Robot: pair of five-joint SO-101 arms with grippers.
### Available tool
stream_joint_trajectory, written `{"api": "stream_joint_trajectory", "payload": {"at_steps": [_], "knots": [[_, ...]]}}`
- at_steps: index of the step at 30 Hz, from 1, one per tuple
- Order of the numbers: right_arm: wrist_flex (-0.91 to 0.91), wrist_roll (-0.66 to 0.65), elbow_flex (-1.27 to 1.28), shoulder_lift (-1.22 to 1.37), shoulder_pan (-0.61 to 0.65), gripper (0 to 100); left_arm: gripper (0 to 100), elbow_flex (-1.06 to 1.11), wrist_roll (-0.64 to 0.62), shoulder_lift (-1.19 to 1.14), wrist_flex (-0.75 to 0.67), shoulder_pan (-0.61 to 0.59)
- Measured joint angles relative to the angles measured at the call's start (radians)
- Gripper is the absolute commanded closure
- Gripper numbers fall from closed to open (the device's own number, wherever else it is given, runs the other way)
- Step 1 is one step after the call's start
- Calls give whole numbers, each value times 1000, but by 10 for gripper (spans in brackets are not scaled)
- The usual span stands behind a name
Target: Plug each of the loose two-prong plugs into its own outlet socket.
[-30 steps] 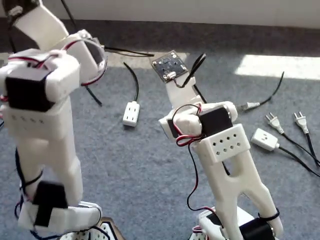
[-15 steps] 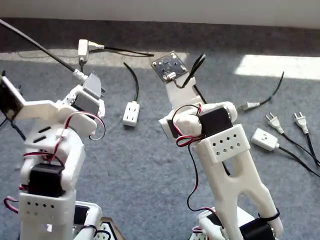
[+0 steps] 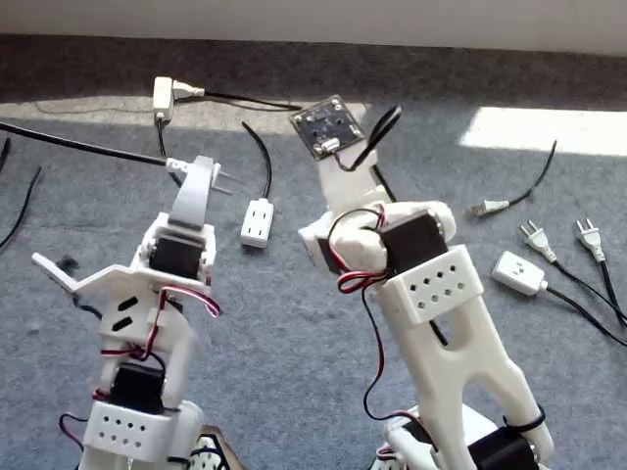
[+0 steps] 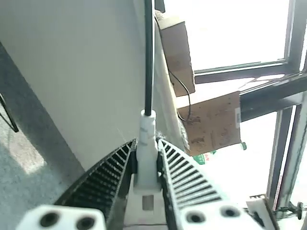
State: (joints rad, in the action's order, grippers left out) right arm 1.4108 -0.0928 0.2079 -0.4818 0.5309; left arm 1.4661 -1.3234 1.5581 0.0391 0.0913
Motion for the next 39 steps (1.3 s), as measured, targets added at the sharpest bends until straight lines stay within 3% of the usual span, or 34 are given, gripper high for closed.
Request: {"api": "stream_joint_trajectory", "payload": {"at_steps": [6, 10, 15, 19, 26, 39], "knots": [[-14, 11, 0, 0, 63, 793, 993, 86, -161, 118, -6, 68], [-18, 11, 0, 0, 94, 802, 993, 150, -170, 213, -6, 71], [-44, 11, 0, 0, 192, 914, 993, 169, -170, 250, -6, 118], [-44, -34, -41, 0, 235, 926, 993, 169, -170, 252, -6, 127], [-44, -46, -163, 0, 230, 926, 993, 187, -170, 252, -6, 126], [-157, -51, -169, 2, 183, 926, 993, 187, -172, 252, -8, 127]]}}
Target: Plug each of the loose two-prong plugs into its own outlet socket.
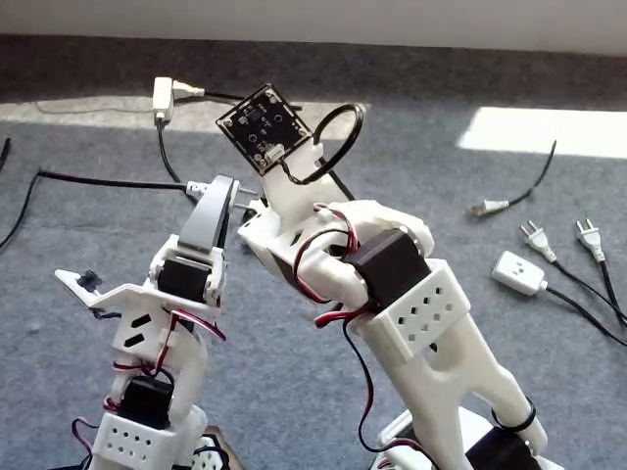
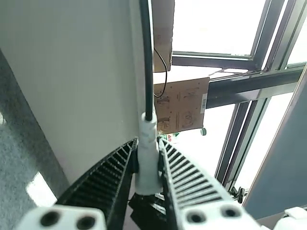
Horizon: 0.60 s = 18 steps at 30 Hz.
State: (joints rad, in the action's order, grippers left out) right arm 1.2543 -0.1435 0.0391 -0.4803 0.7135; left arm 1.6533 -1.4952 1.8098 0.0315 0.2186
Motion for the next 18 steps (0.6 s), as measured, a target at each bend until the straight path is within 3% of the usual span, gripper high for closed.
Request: {"api": "stream_joint_trajectory", "payload": {"at_steps": [18], "knots": [[-18, -2, -61, 176, -120, 926, 993, 18, 75, 0, -6, 80]]}}
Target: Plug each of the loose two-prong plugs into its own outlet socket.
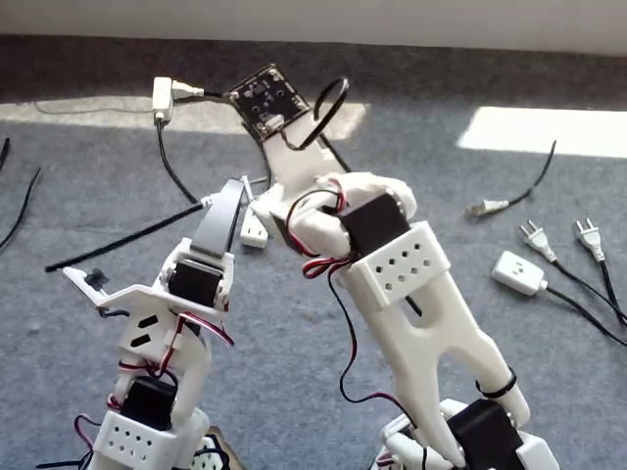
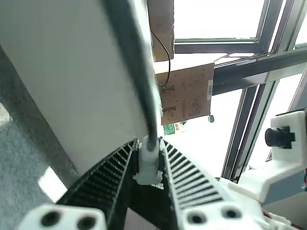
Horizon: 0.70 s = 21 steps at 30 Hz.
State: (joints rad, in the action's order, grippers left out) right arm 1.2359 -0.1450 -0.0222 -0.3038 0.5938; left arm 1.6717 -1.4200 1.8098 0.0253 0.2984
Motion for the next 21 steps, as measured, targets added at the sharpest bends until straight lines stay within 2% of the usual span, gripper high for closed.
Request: {"api": "stream_joint_trajectory", "payload": {"at_steps": [10, 17, 21], "knots": [[-21, 5, -124, -2, -66, 926, 993, 6, -3, 0, 2, 57], [-21, 5, -124, 2, -69, 926, 993, 8, 2, 0, 2, 52], [2, 5, -140, 2, -118, 926, 993, 8, 2, 0, 2, 54]]}}
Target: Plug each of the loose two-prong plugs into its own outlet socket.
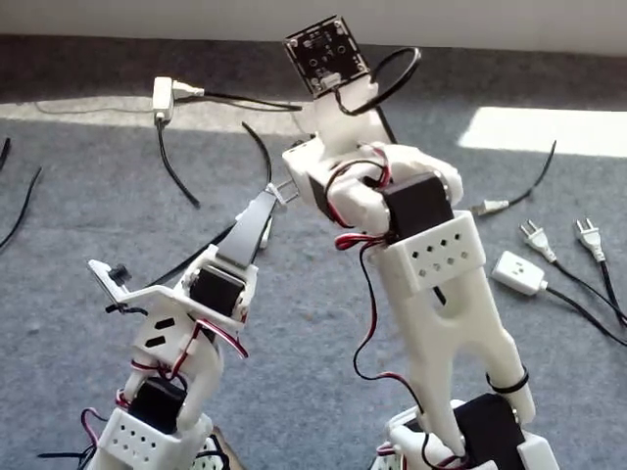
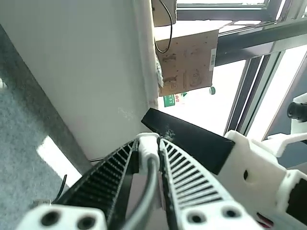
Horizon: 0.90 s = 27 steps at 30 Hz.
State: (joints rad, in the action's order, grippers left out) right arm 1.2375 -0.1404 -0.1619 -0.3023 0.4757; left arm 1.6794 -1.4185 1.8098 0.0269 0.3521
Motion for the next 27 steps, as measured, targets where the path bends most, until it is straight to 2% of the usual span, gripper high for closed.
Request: {"api": "stream_joint_trajectory", "payload": {"at_steps": [6, 12, 18, 27], "knots": [[161, -94, -98, 2, -71, 926, 993, 0, 0, 0, 0, -57], [304, -123, -141, 6, 41, 926, 993, 0, 0, 0, -63, -86], [322, -126, -143, 41, 178, 926, 993, 0, 0, 0, -66, -84], [313, -127, -213, 233, 186, 926, 993, 0, -2, 0, -66, -57]]}}
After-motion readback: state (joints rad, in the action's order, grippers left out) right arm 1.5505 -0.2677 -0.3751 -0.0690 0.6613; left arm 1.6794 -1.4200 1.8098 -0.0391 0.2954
